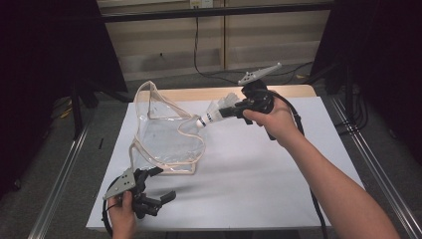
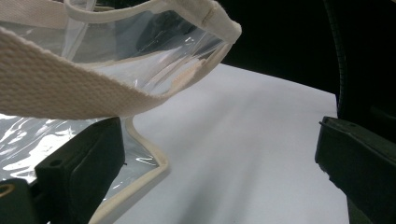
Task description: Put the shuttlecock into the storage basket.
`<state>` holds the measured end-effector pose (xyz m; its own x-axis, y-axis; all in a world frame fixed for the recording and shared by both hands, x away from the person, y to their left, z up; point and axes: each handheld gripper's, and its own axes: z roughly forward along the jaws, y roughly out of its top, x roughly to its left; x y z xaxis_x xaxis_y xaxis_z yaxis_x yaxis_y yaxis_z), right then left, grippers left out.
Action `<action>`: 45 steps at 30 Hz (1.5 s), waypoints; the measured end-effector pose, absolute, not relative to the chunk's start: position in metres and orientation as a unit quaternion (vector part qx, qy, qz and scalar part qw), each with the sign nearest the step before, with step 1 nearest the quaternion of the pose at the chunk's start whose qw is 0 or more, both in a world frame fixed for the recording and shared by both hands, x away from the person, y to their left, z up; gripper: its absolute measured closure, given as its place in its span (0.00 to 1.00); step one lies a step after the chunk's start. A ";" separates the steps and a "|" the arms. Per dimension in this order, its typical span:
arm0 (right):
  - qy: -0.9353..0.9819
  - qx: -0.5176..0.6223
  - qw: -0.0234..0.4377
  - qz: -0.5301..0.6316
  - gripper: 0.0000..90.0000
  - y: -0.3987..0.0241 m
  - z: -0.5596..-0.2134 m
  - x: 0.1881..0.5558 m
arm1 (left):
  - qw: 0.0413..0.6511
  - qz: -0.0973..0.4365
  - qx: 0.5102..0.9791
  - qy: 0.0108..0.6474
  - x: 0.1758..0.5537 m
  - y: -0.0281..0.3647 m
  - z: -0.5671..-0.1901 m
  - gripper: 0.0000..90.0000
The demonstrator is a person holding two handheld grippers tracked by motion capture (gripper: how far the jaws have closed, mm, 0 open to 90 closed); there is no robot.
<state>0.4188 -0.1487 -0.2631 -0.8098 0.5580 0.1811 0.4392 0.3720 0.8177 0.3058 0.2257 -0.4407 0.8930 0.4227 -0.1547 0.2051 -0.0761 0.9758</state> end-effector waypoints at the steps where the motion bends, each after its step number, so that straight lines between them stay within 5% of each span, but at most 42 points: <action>1: 0.826 0.301 0.062 0.473 0.97 -0.147 -0.262 0.419 | 0.646 0.085 0.728 0.215 0.306 0.226 -0.441 0.02; 45: 0.836 0.278 0.073 0.467 0.97 -0.113 -0.255 0.420 | 0.645 0.085 0.729 0.214 0.306 0.225 -0.441 0.02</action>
<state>0.4196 -0.1129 -0.2549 -0.8353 0.5323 0.1375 0.3963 0.4096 0.8217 0.3059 0.2253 -0.4410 0.8943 0.4209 -0.1520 0.2024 -0.0776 0.9762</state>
